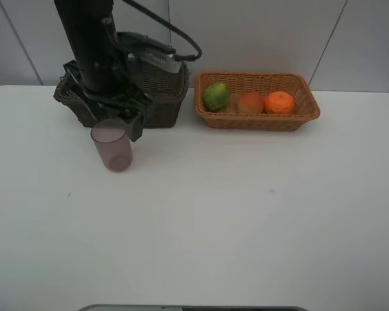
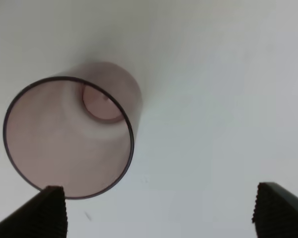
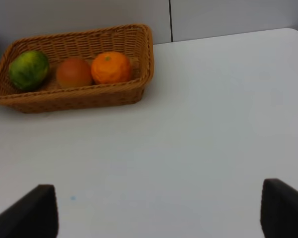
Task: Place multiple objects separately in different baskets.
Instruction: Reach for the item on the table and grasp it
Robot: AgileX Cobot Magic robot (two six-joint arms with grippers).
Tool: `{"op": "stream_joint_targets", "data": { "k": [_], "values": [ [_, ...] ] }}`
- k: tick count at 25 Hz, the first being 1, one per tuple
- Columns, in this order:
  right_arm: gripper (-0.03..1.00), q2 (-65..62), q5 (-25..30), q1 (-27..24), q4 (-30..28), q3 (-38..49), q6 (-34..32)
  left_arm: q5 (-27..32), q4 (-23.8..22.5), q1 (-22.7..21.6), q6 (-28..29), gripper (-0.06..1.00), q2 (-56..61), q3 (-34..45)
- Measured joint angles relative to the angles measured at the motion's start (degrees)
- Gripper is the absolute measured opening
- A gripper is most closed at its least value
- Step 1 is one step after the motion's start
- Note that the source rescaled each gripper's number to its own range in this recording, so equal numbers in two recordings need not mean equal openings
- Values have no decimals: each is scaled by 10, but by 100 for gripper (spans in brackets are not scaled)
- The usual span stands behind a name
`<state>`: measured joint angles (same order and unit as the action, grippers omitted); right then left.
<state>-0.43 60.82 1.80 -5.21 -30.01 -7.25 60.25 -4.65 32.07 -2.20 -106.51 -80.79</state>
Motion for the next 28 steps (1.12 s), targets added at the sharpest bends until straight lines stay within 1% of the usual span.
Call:
{"op": "stream_joint_targets", "data": {
  "k": [4, 6, 8, 17, 22, 28],
  "values": [
    [77, 0, 0, 0, 0, 0, 0, -60, 0, 0, 0, 97, 1, 47],
    [77, 0, 0, 0, 0, 0, 0, -97, 0, 0, 0, 97, 1, 64],
    [77, 0, 0, 0, 0, 0, 0, -122, 0, 0, -1, 97, 1, 73],
    [77, 0, 0, 0, 0, 0, 0, -203, -3, -3, -1, 97, 1, 131],
    [77, 0, 0, 0, 0, 0, 0, -251, -8, -12, -1, 97, 1, 161],
    [77, 0, 0, 0, 0, 0, 0, -287, -17, -13, -1, 97, -5, 180]
  ]
}}
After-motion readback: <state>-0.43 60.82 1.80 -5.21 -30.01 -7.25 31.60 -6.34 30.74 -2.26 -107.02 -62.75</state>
